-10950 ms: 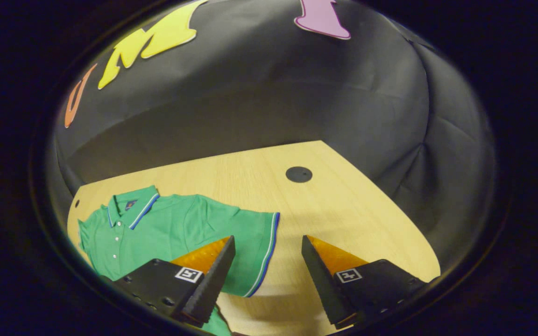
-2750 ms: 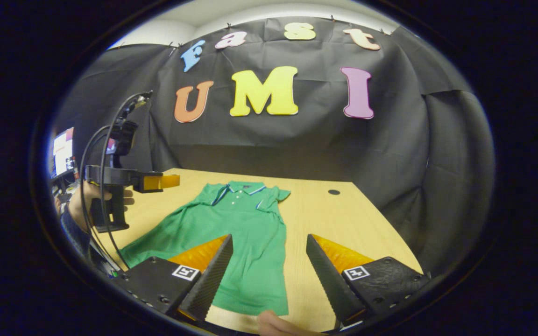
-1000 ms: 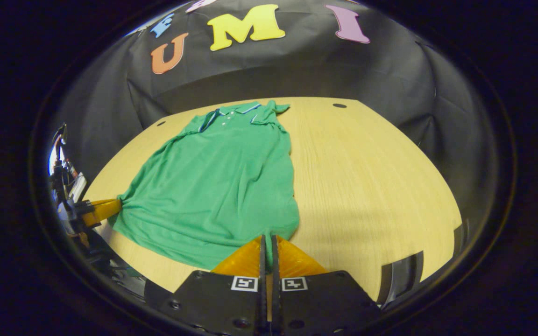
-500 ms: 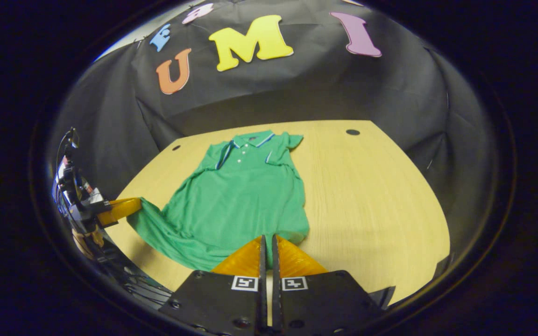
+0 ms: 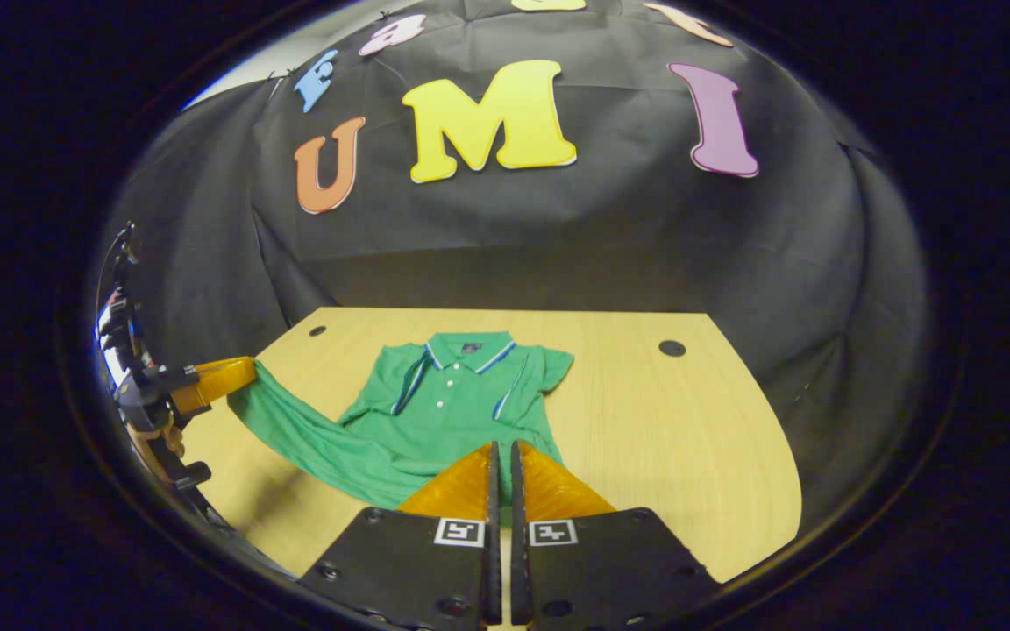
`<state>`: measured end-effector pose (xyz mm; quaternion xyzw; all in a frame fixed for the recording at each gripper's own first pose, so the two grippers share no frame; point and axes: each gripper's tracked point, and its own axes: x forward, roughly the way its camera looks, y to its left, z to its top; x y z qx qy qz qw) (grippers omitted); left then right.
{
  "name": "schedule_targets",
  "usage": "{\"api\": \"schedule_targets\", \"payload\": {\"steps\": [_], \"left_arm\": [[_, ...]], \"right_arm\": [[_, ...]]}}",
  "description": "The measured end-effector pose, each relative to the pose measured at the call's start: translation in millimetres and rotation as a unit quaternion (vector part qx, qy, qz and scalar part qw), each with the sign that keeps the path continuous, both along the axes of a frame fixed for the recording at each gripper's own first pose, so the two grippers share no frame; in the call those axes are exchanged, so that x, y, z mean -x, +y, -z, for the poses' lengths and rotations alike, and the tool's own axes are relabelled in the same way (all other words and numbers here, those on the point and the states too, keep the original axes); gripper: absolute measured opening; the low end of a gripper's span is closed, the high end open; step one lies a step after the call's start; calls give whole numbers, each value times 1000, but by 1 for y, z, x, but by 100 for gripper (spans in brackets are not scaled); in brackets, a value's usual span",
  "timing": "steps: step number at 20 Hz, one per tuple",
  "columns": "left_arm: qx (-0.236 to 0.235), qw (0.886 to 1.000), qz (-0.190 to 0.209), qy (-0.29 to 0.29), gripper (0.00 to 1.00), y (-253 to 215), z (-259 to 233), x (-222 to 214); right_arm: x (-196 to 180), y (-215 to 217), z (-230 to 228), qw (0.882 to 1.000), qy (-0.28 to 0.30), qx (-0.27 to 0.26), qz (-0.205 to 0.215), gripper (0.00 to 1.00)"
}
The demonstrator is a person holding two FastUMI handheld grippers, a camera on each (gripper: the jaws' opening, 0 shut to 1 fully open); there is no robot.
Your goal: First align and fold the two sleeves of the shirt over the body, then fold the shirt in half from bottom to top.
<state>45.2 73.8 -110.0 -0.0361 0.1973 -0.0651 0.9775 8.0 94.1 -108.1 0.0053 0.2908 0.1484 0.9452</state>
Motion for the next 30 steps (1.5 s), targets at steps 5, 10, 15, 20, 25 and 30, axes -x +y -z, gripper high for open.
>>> {"api": "schedule_targets", "payload": {"steps": [5, 10, 15, 20, 25, 30], "left_arm": [[-2, 1000, 15, -23, 3, -9, -1, -60], [-25, 998, 13, -63, 3, -12, 2, -111], [-32, 996, -13, -81, 5, 1, 29, -152], [-45, 994, -38, -88, 7, 15, 56, -197], [-24, 997, -27, -62, 16, 6, 78, -207], [-10, 999, -32, -15, 92, 0, 93, -191]], "right_arm": [[-69, 6, -8, 999, -38, 11, 23, 5], [-135, 11, 9, 997, -74, 21, 29, 4], [-192, 23, 38, 993, -110, 29, 26, 4], [-240, 22, 65, 992, -106, 16, 58, 4], [-255, 12, 90, 993, -85, 40, 71, 14], [-233, 2, 118, 994, -38, 79, 59, 96]]}}
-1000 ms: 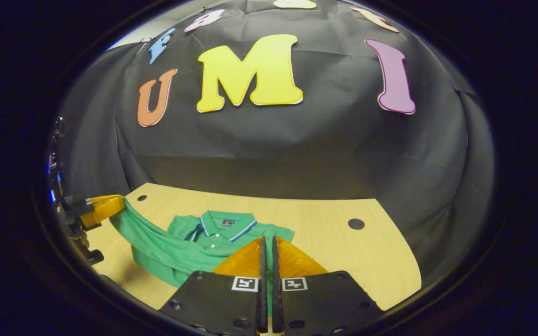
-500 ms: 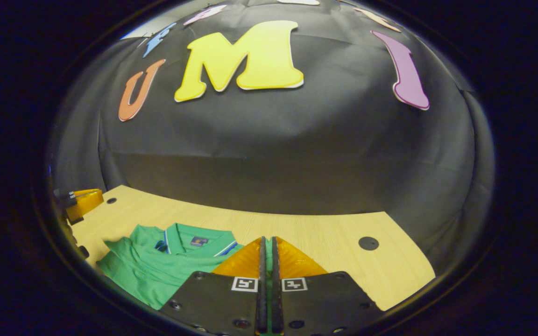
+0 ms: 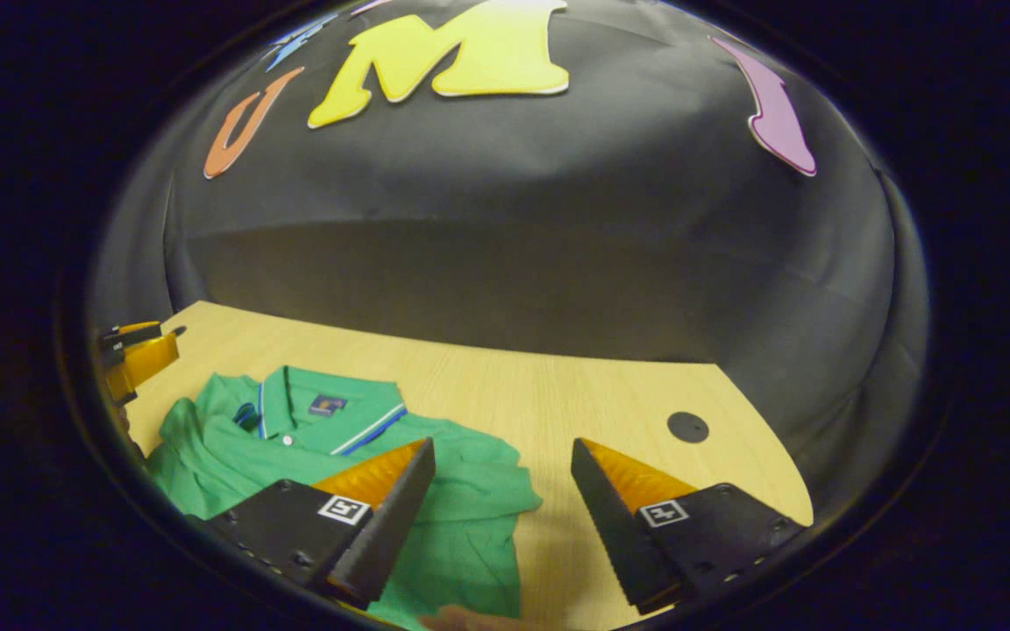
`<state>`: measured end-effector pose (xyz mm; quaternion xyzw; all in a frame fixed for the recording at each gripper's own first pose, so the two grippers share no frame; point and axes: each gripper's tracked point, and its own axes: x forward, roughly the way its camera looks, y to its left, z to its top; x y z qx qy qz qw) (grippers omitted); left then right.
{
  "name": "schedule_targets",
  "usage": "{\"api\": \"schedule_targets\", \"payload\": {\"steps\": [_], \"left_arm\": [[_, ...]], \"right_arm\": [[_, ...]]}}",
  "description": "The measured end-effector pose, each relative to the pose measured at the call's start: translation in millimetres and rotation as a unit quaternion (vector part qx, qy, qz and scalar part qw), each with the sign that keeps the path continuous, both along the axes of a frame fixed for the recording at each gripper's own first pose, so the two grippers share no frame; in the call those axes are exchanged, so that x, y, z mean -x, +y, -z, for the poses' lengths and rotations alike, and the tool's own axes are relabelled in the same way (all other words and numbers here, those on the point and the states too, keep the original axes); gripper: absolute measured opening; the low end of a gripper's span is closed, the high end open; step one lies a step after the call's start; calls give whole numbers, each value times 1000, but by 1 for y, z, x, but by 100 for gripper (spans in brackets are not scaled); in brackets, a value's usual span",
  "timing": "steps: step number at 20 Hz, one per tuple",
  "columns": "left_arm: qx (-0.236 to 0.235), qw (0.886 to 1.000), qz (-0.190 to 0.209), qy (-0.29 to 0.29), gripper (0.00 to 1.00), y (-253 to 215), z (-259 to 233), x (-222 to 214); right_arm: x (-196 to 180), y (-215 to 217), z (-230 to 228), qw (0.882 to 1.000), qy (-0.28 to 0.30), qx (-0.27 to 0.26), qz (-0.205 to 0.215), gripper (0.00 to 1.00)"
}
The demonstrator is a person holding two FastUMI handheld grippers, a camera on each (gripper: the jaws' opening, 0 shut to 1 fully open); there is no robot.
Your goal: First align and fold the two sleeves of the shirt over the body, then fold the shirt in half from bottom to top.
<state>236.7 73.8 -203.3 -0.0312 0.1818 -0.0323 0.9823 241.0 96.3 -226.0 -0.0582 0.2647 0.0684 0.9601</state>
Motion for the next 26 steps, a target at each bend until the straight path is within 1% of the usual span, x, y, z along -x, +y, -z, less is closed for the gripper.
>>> {"api": "schedule_targets", "payload": {"steps": [1, 2, 3, 6, 7, 8, 9, 11, 12, 13, 14, 16, 17, 18, 21, 22, 24, 25, 26], "left_arm": [[13, 1000, -7, 1, 95, 2, -2, 6], [23, 1000, -13, 3, 98, 4, -6, 16], [27, 999, -18, 2, 98, 5, -12, 25], [18, 999, -33, -17, 98, 15, -40, 56], [18, 999, -33, -23, 98, 15, -50, 67], [18, 999, -30, -27, 97, 14, -59, 81], [17, 999, -30, -34, 97, 12, -69, 95], [16, 998, -28, -47, 98, 9, -88, 125], [17, 998, -25, -54, 97, 5, -98, 141], [17, 998, -22, -62, 97, 1, -107, 157], [14, 997, -21, -70, 97, -1, -116, 174], [9, 996, -16, -84, 97, -10, -131, 210], [8, 996, -11, -92, 97, -17, -137, 228], [6, 995, -5, -99, 97, -24, -145, 247], [-5, 993, 14, -121, 97, -47, -162, 308], [-11, 991, 19, -130, 97, -52, -170, 327], [-22, 988, 20, -151, 97, -56, -185, 361], [-25, 987, 21, -160, 97, -58, -191, 379], [-27, 985, 19, -167, 96, -57, -194, 392]], "right_arm": [[8, -1, -3, 1000, -1, 0, 0, 98], [16, -4, -9, 1000, -7, 1, 1, 97], [25, -6, -20, 1000, -18, 0, 1, 96], [63, -8, -60, 999, -50, -17, 0, 95], [77, -8, -73, 998, -59, -25, 0, 98], [91, -11, -85, 997, -68, -32, 2, 95], [107, -12, -97, 996, -79, -38, 4, 96], [140, -20, -117, 994, -100, -36, 7, 95], [157, -24, -127, 993, -114, -27, 10, 95], [174, -29, -138, 991, -133, -16, 11, 96], [193, -33, -147, 989, -149, -6, 13, 95], [235, -36, -162, 984, -176, -3, 13, 97], [256, -37, -168, 982, -186, -7, 13, 95], [278, -38, -172, 981, -195, -11, 12, 97], [339, -36, -187, 973, -231, -19, 3, 97], [357, -37, -187, 971, -238, -13, -1, 93], [392, -37, -190, 968, -251, 4, -10, 93], [407, -38, -191, 967, -256, 11, -11, 96], [418, -38, -191, 966, -260, 12, -10, 96]]}}
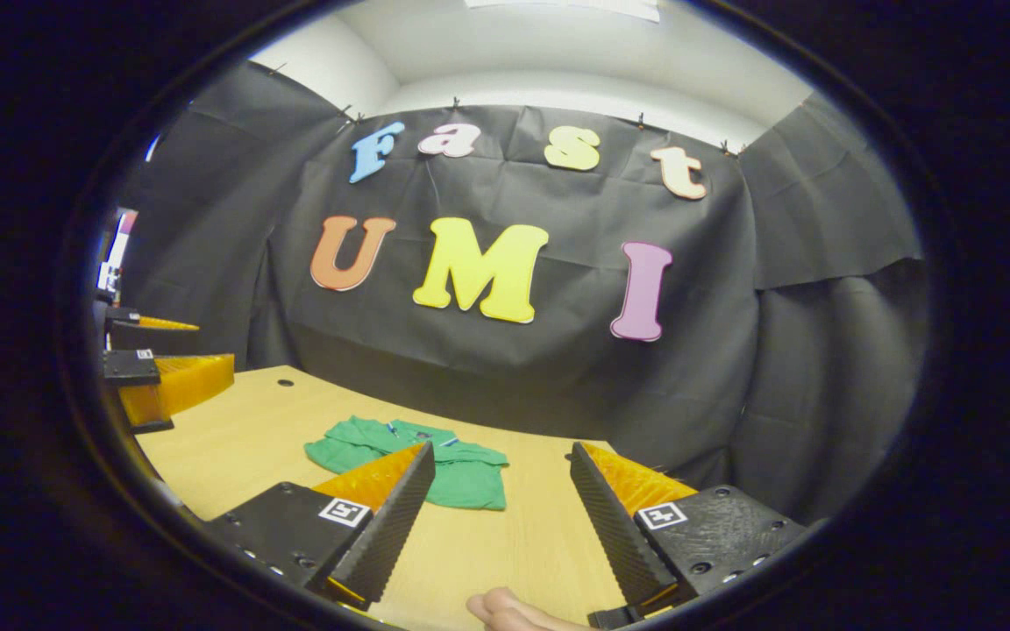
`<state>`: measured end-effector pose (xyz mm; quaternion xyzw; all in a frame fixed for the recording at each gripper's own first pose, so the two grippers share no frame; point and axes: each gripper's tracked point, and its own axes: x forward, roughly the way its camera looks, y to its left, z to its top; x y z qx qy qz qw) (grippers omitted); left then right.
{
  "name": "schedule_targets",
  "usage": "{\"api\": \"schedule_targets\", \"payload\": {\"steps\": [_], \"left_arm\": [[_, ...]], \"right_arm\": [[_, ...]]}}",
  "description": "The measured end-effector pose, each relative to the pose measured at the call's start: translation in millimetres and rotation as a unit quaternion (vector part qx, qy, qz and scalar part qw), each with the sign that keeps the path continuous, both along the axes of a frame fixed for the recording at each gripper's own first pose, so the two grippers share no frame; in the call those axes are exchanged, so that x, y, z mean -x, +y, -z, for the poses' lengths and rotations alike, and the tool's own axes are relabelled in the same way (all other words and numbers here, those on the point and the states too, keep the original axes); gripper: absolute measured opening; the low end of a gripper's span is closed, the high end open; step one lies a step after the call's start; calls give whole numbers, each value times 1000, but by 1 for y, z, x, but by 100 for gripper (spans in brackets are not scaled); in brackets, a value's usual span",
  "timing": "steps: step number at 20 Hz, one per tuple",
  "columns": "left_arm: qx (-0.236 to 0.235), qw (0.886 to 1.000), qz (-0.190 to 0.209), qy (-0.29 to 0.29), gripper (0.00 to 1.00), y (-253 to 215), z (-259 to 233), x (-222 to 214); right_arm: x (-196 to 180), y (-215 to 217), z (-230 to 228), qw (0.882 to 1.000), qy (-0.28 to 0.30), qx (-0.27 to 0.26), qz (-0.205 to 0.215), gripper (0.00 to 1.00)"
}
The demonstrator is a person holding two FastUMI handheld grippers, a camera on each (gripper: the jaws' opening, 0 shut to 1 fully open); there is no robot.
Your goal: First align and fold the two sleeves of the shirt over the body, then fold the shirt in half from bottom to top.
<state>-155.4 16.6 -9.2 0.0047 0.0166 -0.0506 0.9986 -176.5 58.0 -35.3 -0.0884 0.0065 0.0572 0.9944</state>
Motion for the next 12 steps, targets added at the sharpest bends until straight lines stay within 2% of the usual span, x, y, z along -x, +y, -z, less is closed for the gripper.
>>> {"api": "schedule_targets", "payload": {"steps": [1, 2, 3, 5, 8, 9, 12], "left_arm": [[1, 1000, -5, -5, 96, 3, -2, 10], [9, 1000, -12, -4, 100, 6, 0, 18], [20, 1000, -13, -2, 96, 6, 1, 23], [28, 1000, -1, -3, 96, 0, 5, 27], [9, 1000, -3, 10, 97, 4, 16, 23], [13, 1000, -8, 4, 97, 7, 18, 16], [45, 998, -16, 37, 96, 8, 38, 7]], "right_arm": [[9, 1, 1, 1000, 1, -5, -2, 95], [16, 5, 6, 1000, 8, -13, -6, 95], [19, 6, 12, 1000, 17, -21, -8, 95], [20, 8, 23, 999, 35, -27, -14, 95], [15, 7, 37, 999, 44, -8, -14, 95], [16, 8, 41, 999, 46, -11, -17, 95], [15, 12, 50, 998, 52, -23, -34, 98]]}}
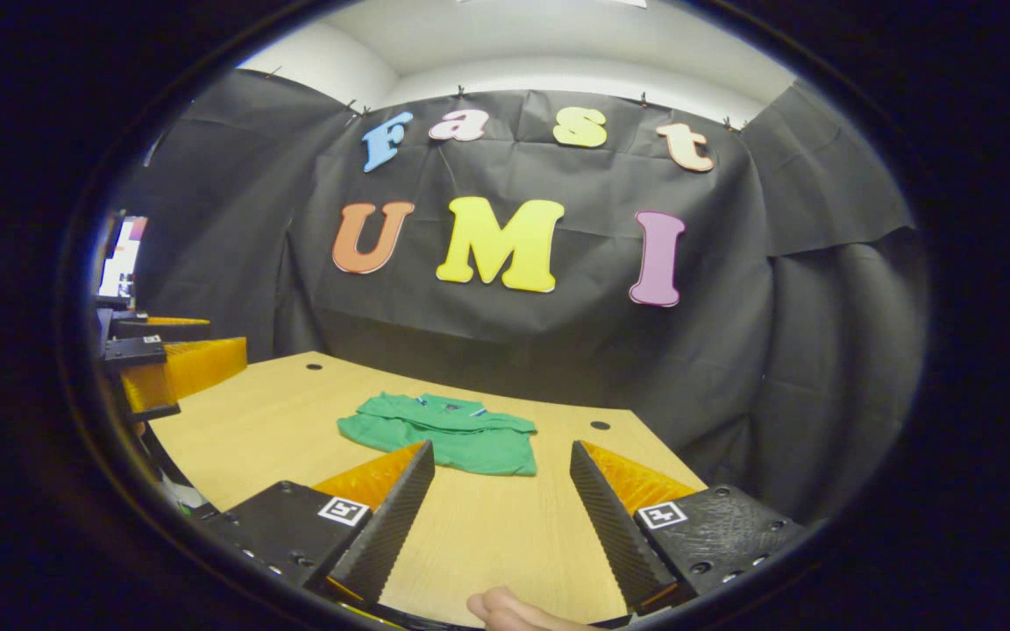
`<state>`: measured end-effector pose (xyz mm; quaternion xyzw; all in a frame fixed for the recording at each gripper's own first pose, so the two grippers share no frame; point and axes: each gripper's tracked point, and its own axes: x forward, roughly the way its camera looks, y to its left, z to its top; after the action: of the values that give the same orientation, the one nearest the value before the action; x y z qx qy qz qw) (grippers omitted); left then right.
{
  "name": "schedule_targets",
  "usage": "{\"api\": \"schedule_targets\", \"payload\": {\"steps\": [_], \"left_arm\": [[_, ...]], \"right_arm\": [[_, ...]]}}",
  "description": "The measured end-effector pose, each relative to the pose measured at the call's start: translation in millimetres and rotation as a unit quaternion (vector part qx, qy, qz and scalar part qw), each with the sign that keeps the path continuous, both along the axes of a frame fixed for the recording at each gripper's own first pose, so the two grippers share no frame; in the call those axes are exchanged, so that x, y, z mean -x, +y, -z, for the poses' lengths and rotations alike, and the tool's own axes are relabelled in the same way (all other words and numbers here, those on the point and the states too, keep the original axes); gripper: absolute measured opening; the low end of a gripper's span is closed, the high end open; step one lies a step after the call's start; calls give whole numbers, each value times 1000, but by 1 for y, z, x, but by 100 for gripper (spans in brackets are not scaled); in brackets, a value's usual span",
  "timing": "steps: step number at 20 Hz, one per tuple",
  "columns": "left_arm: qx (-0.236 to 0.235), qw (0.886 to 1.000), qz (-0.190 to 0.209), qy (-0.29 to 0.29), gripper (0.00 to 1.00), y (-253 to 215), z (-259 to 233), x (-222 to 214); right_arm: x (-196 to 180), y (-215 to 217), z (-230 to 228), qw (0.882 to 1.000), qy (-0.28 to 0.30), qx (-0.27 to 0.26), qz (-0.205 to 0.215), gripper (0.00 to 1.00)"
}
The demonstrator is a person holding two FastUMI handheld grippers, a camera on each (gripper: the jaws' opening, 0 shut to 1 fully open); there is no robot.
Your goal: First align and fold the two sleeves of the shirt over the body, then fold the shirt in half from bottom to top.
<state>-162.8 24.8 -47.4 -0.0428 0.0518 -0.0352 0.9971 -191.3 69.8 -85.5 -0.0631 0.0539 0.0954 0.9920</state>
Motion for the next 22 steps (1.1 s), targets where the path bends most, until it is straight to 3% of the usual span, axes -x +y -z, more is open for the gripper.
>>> {"api": "schedule_targets", "payload": {"steps": [4, 13, 22], "left_arm": [[13, 1000, -12, 11, 97, 0, 14, -9], [-11, 1000, -12, 2, 97, -1, 13, -7], [2, 1000, -21, 13, 97, 2, 20, -11]], "right_arm": [[-6, -9, -9, 1000, -22, 16, 13, 95], [-11, 1, 7, 1000, 3, 12, 15, 95], [-16, -1, 16, 1000, 8, 14, 18, 95]]}}
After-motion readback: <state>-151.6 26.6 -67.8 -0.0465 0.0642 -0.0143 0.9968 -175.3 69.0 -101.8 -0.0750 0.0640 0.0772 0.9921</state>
